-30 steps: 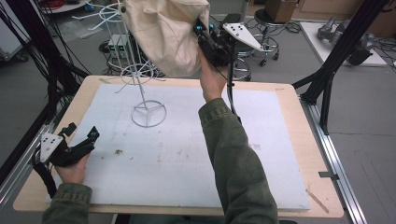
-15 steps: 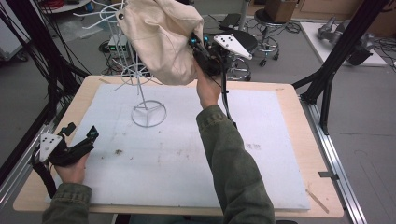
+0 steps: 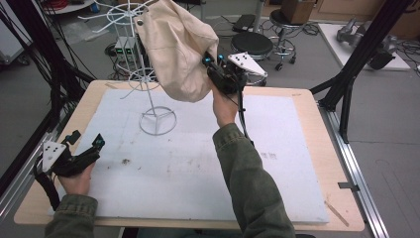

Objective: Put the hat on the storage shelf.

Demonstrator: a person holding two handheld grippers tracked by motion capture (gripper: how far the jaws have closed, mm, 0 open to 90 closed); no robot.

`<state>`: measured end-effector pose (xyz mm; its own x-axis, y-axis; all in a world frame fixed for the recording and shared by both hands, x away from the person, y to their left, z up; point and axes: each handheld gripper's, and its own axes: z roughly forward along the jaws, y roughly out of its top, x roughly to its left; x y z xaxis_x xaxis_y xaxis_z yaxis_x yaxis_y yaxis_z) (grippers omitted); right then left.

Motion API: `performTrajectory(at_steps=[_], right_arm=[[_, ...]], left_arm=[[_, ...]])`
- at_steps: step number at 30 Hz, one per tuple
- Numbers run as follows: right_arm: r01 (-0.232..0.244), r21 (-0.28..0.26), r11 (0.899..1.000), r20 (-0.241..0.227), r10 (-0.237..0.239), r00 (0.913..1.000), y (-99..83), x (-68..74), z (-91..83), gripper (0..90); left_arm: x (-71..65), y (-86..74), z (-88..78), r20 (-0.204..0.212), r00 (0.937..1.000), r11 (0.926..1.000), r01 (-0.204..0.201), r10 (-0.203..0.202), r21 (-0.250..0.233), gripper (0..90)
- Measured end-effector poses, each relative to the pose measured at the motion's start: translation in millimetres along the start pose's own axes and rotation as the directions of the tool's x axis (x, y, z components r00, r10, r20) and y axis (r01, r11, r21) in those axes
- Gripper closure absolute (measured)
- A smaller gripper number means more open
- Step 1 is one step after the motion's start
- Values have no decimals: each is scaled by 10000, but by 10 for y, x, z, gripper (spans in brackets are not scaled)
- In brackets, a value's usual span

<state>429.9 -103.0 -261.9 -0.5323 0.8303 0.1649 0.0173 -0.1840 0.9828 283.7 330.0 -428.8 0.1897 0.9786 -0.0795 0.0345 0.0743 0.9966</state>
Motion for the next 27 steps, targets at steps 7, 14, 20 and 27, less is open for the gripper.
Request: performTrajectory(at_steps=[7, 14, 20, 27], right_arm=[[142, 165, 9998, -53, -141, 9999, -16, -8, -9, 742], [173, 313, 9994, -124, -169, 9998, -6, -39, -35, 693], [45, 290, 9996, -124, -41, 9999, 4, -75, -53, 664], [50, 294, 9996, -180, -44, 9998, 16, -101, -75, 604]], left_arm=[[2, 0, -1, -22, 10000, 10000, 22, -22, -13, 198], [-3, 1, -1, -8, 10000, 10000, 9, -9, -19, 198], [-1, 4, -3, -10, 10000, 10000, 54, -54, -47, 198], [0, 9, -11, -26, 10000, 9999, 30, -30, -100, 198]])
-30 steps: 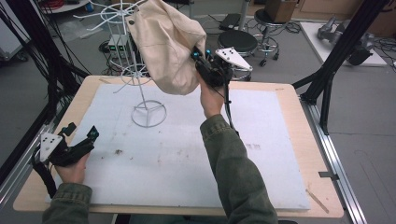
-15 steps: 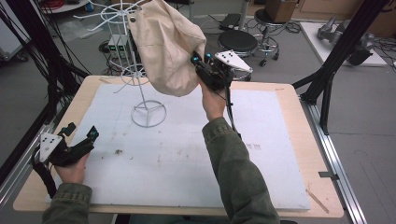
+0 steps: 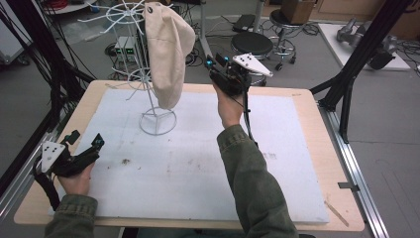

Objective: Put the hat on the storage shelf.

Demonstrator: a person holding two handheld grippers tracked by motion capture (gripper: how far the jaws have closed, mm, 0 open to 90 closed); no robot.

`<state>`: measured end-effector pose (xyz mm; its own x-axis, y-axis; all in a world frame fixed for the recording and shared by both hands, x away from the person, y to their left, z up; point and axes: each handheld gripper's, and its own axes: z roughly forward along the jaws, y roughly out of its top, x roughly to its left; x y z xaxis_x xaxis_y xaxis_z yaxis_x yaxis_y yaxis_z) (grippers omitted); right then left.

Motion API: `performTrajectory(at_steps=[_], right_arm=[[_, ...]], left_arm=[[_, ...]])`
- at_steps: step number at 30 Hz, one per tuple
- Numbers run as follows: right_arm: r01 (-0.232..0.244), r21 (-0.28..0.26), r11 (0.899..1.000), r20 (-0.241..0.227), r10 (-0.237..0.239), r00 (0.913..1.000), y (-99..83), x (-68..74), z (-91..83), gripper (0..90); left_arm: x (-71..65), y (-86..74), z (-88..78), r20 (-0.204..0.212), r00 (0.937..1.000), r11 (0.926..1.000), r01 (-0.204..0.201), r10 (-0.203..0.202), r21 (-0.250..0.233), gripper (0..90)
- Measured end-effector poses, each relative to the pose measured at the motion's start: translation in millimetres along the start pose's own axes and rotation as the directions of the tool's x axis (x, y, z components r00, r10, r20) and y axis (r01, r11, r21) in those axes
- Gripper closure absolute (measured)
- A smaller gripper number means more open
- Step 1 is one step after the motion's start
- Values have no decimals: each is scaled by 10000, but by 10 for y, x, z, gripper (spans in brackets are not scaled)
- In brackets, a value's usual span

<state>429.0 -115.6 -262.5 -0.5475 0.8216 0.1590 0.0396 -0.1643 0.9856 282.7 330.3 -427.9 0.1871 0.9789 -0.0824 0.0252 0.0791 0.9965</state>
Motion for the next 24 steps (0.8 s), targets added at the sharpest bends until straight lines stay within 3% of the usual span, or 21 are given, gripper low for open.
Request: performTrajectory(at_steps=[3, 9, 24], right_arm=[[22, 8, 10000, -97, -22, 10000, 5, -19, -22, 566], [41, -130, 9999, 154, -39, 9999, 48, -79, -104, 515], [3, -13, 10000, 1535, -1, 9881, 133, -266, -375, 177]], left_arm=[[-7, 4, -3, -18, 10000, 10000, 40, -40, -77, 198], [-22, 10, -9, -4, 10000, 9999, -40, 40, -129, 198], [-50, 17, -13, -4, 9998, 9997, -177, 177, -187, 197]])
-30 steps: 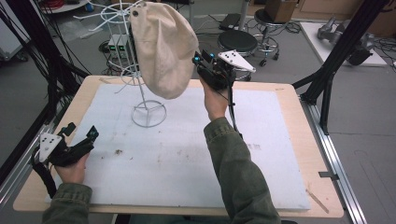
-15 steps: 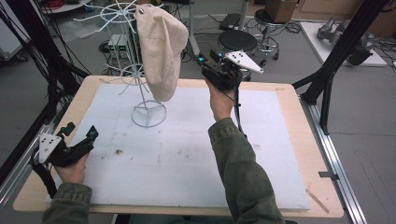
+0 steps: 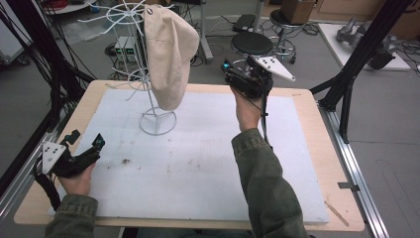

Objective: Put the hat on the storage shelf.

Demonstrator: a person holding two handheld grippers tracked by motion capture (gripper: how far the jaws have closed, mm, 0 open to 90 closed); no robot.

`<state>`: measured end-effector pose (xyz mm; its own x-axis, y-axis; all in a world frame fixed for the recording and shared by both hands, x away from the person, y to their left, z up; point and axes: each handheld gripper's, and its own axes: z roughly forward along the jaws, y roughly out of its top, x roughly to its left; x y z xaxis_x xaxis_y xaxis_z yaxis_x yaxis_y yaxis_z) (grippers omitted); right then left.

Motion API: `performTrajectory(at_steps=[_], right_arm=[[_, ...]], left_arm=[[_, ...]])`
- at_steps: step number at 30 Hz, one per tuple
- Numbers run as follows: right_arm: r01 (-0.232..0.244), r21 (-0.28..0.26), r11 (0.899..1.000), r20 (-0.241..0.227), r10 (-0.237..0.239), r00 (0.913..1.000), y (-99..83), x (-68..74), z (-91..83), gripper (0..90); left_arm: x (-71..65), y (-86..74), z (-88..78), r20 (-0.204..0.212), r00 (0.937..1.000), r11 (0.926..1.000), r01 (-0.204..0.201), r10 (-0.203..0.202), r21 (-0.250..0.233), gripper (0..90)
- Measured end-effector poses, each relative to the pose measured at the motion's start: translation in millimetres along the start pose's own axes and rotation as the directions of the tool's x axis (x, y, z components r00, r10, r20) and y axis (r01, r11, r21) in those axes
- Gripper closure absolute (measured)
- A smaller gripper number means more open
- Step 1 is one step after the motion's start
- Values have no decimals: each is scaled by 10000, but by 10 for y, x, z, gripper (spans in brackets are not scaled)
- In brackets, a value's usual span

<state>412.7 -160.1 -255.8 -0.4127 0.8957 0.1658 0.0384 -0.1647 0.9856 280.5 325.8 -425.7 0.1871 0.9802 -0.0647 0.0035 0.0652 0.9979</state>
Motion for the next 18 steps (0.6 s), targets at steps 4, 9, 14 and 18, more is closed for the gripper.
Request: performTrajectory(at_steps=[4, 9, 14, 18], right_arm=[[171, 10, 9999, 437, -172, 9989, 4, -59, -86, 104], [523, -224, 9984, 676, -507, 9964, 32, -112, -242, 104], [689, -146, 9975, 966, -672, 9931, 46, -206, -400, 104], [746, -121, 9971, 1243, -725, 9896, 50, -295, -556, 104]], left_arm=[[-10, 5, -6, -5, 10000, 9999, -99, 99, 32, 198], [-14, 6, -7, 13, 10000, 10000, -84, 84, -14, 197], [-12, 17, -21, -10, 10000, 9999, -83, 82, -70, 198], [-9, 30, -40, -74, 9999, 9998, -97, 95, -183, 197]])
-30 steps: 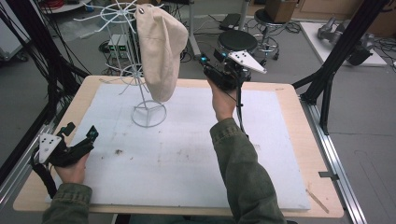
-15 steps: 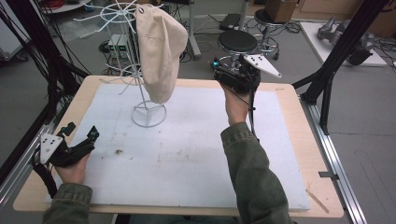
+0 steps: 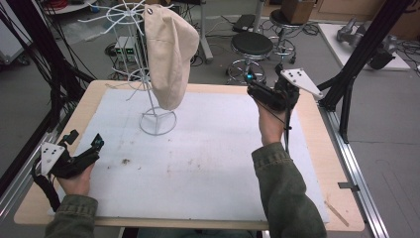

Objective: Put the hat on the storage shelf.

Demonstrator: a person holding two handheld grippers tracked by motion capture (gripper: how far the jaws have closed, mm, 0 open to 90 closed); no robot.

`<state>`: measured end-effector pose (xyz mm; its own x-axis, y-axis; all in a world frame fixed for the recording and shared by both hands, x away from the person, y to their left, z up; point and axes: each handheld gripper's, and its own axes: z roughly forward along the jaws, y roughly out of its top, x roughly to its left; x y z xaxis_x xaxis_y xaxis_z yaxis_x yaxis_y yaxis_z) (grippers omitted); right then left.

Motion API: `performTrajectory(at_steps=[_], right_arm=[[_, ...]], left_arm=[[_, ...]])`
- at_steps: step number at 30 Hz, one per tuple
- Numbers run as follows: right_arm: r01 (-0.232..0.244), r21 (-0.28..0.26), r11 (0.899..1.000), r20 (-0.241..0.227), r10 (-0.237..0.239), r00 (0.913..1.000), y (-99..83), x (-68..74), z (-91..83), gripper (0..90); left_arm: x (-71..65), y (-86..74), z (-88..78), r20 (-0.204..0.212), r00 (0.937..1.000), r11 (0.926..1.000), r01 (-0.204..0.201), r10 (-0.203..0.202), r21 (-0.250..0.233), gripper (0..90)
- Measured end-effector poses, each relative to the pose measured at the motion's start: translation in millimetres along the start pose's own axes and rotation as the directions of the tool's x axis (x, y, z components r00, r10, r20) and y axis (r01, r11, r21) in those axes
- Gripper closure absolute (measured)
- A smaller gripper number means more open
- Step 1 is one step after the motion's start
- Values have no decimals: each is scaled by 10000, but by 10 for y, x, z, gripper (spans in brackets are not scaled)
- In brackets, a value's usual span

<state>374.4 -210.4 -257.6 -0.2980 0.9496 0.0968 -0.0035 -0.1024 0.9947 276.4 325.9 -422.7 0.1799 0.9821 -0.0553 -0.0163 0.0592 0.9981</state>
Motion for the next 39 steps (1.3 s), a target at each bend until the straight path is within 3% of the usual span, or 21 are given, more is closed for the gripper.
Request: performTrajectory(at_steps=[10, 17, 31, 37, 39], right_arm=[[-98, -109, 9999, 877, 107, 9961, -32, -352, -404, 104], [-34, -2, 10000, 1345, 34, 9909, -156, -487, -578, 104], [90, 152, 9998, 1560, -113, 9877, -348, -535, -701, 104], [199, 297, 9994, 1633, -245, 9863, -522, -525, -764, 104], [236, 565, 9981, 1682, -328, 9852, -606, -511, -786, 104]], left_arm=[[-13, 8, -11, -66, 9999, 9999, -111, 111, -26, 198], [-27, 9, 0, -38, 9999, 9999, -117, 116, -58, 198], [-14, 5, -5, -37, 9999, 9999, -116, 116, 24, 198], [-14, 6, -8, -41, 10000, 10000, -75, 75, 2, 198], [-14, 8, -12, -44, 10000, 10000, -62, 61, -6, 198]])
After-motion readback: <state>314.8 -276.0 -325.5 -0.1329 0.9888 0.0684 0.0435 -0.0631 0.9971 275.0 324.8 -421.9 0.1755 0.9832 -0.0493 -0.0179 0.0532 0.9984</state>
